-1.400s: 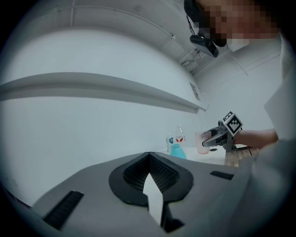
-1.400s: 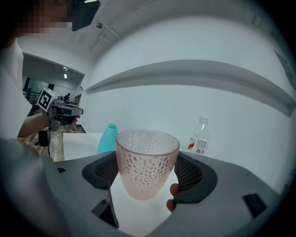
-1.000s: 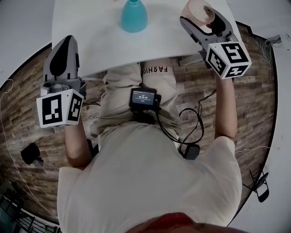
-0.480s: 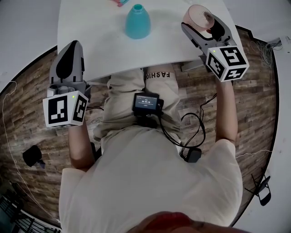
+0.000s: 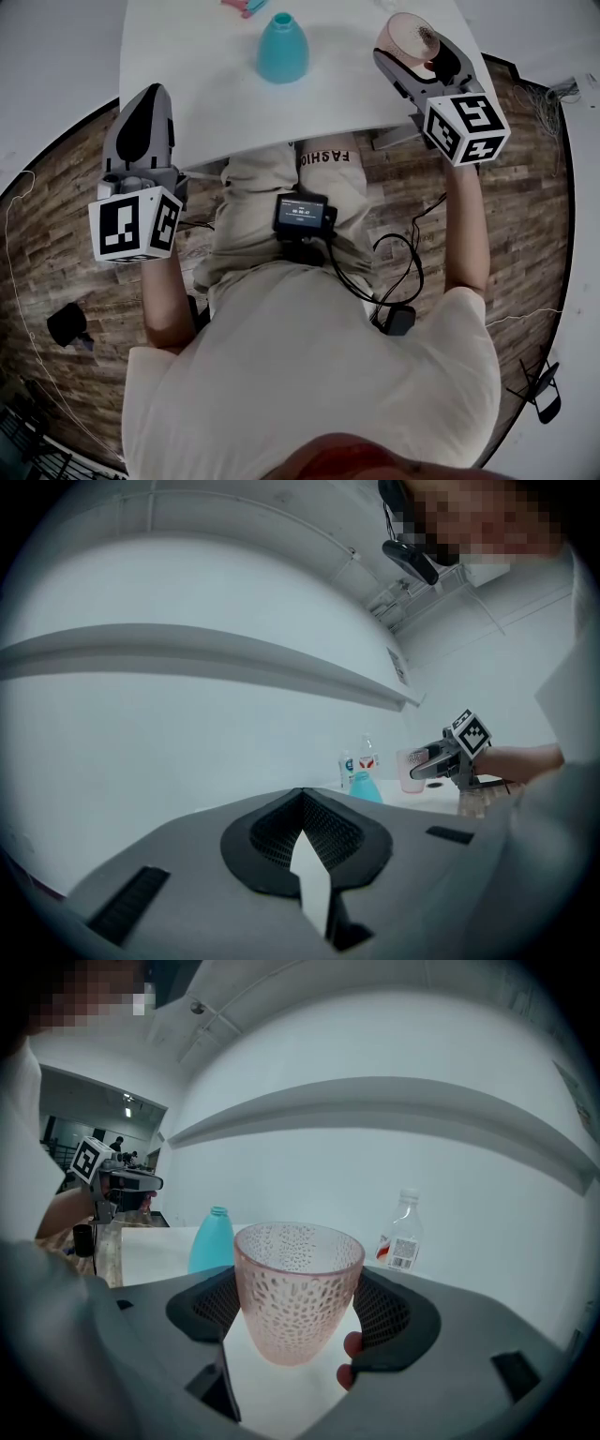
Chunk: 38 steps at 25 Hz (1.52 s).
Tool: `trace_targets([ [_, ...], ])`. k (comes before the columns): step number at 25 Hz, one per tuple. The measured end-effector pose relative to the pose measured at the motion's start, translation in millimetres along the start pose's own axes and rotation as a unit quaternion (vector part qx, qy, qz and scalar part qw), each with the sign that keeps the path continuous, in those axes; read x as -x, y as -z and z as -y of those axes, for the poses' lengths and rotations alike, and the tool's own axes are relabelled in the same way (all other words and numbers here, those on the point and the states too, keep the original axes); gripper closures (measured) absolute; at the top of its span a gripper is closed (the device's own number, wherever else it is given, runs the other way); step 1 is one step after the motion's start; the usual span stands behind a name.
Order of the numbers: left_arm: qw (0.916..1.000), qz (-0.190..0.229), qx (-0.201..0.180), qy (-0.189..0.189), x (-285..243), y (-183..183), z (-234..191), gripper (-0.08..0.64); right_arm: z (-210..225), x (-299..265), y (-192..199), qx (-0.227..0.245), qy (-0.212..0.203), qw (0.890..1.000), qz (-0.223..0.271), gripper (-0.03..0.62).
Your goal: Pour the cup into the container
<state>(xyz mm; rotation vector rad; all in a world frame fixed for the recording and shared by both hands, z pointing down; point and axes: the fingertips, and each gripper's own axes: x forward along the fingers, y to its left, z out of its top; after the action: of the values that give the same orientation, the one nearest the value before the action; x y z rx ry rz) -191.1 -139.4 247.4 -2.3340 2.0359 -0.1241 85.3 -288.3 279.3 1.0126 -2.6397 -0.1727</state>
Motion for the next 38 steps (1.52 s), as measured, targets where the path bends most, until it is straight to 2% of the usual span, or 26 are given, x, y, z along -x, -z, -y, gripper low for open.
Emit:
trace_targets([
  [21, 0.9999, -0.011, 0.006, 0.007, -7, 12, 0, 0.548, -2, -17, 23, -0.042, -0.024, 0.999, -0.023, 0.222],
  [38, 0.9997, -0.019, 0.011, 0.011, -11, 20, 0, 0.548, -6, -32, 33, -0.042, -0.034, 0.998, -0.035, 0.222],
])
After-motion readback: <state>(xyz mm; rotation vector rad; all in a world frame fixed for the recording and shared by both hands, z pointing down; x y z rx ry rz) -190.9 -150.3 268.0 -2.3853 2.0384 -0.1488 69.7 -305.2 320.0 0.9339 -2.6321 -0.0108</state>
